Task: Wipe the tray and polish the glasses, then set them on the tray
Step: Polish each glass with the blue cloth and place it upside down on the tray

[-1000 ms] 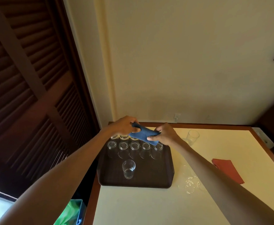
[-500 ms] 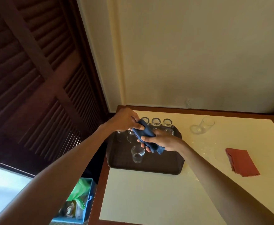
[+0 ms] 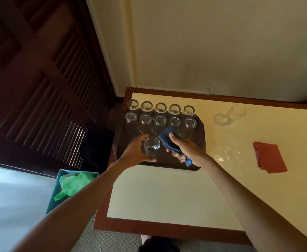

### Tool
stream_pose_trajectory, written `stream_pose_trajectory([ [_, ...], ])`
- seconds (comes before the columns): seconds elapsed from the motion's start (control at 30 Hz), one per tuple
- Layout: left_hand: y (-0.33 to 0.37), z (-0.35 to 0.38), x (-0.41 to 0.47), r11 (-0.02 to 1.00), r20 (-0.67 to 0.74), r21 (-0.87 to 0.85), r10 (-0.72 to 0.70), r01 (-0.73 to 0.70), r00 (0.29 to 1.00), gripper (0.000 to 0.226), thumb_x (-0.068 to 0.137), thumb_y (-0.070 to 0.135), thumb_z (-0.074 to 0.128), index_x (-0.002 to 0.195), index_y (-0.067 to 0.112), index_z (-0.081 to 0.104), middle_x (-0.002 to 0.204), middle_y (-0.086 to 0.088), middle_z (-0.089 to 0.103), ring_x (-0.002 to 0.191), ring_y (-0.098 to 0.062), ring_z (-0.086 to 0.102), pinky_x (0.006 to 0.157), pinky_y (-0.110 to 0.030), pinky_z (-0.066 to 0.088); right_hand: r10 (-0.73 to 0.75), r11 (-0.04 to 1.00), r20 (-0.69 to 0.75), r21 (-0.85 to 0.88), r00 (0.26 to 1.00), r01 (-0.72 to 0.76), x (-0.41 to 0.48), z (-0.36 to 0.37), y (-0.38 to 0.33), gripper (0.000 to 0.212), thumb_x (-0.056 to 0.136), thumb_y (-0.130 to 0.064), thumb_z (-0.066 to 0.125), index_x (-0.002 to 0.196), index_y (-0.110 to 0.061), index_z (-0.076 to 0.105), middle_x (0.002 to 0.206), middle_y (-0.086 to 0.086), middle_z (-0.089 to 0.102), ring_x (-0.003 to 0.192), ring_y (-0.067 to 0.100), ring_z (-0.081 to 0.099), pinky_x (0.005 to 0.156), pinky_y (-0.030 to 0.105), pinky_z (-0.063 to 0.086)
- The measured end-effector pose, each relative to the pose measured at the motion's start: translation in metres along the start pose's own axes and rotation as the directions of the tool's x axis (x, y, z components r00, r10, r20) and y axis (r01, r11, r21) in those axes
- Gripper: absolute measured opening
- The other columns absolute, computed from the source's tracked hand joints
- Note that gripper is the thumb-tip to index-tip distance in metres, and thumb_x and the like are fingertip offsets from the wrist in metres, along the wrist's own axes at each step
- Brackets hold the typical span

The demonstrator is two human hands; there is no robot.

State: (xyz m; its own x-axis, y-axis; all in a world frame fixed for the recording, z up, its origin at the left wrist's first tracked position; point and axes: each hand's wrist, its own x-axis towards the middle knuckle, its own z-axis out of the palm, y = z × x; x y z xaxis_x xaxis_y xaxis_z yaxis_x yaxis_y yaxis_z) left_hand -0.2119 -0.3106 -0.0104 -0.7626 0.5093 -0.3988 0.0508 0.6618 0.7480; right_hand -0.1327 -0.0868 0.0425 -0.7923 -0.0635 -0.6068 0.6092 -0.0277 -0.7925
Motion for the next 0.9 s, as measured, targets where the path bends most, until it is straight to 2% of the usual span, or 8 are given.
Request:
stream_pose_trajectory([
  [0.07,-0.008,0.021,0.004,0.997,-0.074,-0.074,-0.016,0.01,0.997,0.109,0.058,0.038,0.1,0.15,0.027,0.042,0.139,0.006,0.058,0.121,-0.017,0.059,0.105,-0.039,0.051,0.039,0.998,0.022,0.048,0.999,-0.04,0.002,0.0,0.01,0.063,0.094,-0.063,0.046,0.089,-0.002,0.062,0.054,0.0,0.045,0.036,0.008,0.032,0.036,0.018,0.028],
  [0.17,-0.017,0.039,0.011,0.992,-0.18,-0.122,0.004,-0.026,0.984,0.091,0.062,0.035,0.099,0.139,0.029,0.051,0.126,0.012,0.068,0.103,-0.016,0.07,0.093,-0.041,0.06,0.077,0.994,0.038,0.079,0.996,-0.079,0.004,-0.004,0.021,0.065,0.094,-0.065,0.045,0.087,-0.002,0.061,0.053,0.002,0.042,0.035,0.009,0.031,0.035,0.018,0.028],
  [0.27,-0.02,0.042,0.017,0.991,-0.247,-0.12,0.026,-0.057,0.969,0.077,0.069,0.029,0.096,0.135,0.025,0.057,0.121,0.009,0.072,0.108,-0.014,0.071,0.091,-0.042,0.062,0.092,0.994,0.036,0.063,0.995,-0.094,0.005,-0.006,0.026,0.067,0.092,-0.067,0.046,0.083,-0.002,0.061,0.052,0.002,0.04,0.035,0.01,0.03,0.035,0.019,0.027],
  [0.37,-0.006,0.033,0.016,0.992,-0.253,-0.065,0.084,-0.104,0.964,0.075,0.069,0.023,0.097,0.135,0.021,0.061,0.121,0.008,0.071,0.112,-0.013,0.067,0.095,-0.031,0.058,0.091,0.995,0.027,0.032,0.996,-0.092,0.005,-0.005,0.02,0.068,0.095,-0.066,0.045,0.081,-0.002,0.062,0.051,0.002,0.039,0.034,0.01,0.029,0.035,0.02,0.026],
  [0.47,0.014,0.018,0.012,0.986,-0.205,0.013,0.168,-0.169,0.964,0.079,0.067,0.022,0.098,0.136,0.021,0.06,0.125,0.005,0.066,0.112,-0.012,0.065,0.098,-0.034,0.057,0.056,0.998,0.054,-0.042,0.997,-0.054,0.001,-0.005,0.003,0.066,0.096,-0.064,0.044,0.082,-0.002,0.062,0.052,0.002,0.042,0.035,0.01,0.03,0.036,0.019,0.027],
  [0.63,0.061,-0.029,-0.003,0.949,-0.092,0.132,0.3,-0.287,0.95,0.084,0.067,0.021,0.098,0.14,0.023,0.056,0.136,0.005,0.058,0.122,-0.013,0.059,0.105,-0.042,0.054,0.034,0.942,0.079,-0.335,0.996,-0.006,-0.016,-0.008,-0.036,0.067,0.094,-0.068,0.048,0.085,-0.003,0.065,0.06,0.007,0.05,0.041,0.013,0.033,0.039,0.022,0.028],
  [0.77,0.101,-0.063,-0.013,0.884,0.033,0.31,0.358,-0.35,0.933,0.089,0.07,0.026,0.094,0.147,0.035,0.051,0.141,0.007,0.046,0.136,-0.015,0.044,0.117,-0.042,0.038,-0.013,0.854,0.076,-0.519,0.997,0.051,-0.033,-0.01,-0.07,0.064,0.096,-0.067,0.046,0.091,-0.007,0.069,0.061,0.004,0.056,0.043,0.016,0.04,0.041,0.025,0.034],
  [0.9,0.153,-0.088,-0.03,0.797,0.09,0.431,0.43,-0.424,0.898,0.089,0.073,0.024,0.092,0.15,0.034,0.048,0.134,0.007,0.048,0.124,-0.01,0.043,0.108,-0.034,0.04,-0.122,0.868,0.085,-0.474,0.989,0.148,-0.054,-0.007,-0.104,0.038,0.103,-0.044,0.05,0.106,-0.008,0.063,0.078,0.008,0.071,0.054,0.02,0.06,0.048,0.025,0.05],
])
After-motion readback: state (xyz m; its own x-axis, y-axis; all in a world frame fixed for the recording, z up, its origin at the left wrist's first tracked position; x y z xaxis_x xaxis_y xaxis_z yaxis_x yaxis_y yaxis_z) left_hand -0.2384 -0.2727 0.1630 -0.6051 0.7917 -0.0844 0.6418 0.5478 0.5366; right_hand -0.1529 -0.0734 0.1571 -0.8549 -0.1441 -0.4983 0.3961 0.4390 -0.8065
